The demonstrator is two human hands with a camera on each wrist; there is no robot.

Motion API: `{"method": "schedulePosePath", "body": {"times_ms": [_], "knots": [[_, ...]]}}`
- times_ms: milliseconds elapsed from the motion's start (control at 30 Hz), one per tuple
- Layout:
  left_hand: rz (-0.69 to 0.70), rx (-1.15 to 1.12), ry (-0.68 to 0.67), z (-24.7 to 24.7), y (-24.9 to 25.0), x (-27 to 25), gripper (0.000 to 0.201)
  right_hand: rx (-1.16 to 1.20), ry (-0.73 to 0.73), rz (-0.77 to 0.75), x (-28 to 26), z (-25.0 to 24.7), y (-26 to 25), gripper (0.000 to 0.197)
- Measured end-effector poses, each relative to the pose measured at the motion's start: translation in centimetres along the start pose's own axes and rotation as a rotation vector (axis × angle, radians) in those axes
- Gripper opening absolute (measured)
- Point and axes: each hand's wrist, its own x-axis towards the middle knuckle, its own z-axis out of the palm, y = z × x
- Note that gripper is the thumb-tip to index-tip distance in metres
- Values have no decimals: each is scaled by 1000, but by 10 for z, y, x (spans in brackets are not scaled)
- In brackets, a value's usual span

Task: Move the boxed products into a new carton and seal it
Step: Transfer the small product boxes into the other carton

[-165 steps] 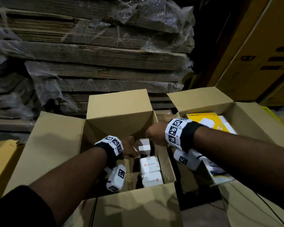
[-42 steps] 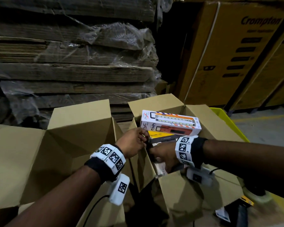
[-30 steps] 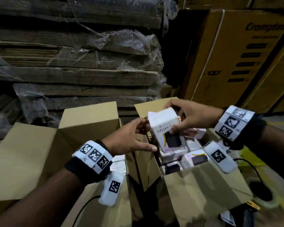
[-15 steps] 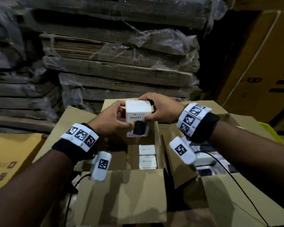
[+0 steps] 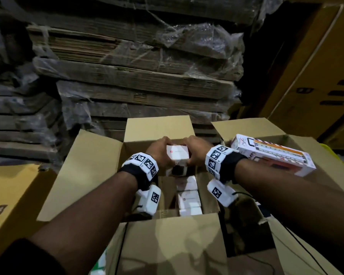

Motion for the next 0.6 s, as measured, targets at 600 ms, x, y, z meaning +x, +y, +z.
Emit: {"method": "schedulePosePath", "body": {"times_ms": [600], "knots": [[22, 1, 100, 25, -1, 14, 55, -155, -41, -2, 7, 6, 13, 45]]}}
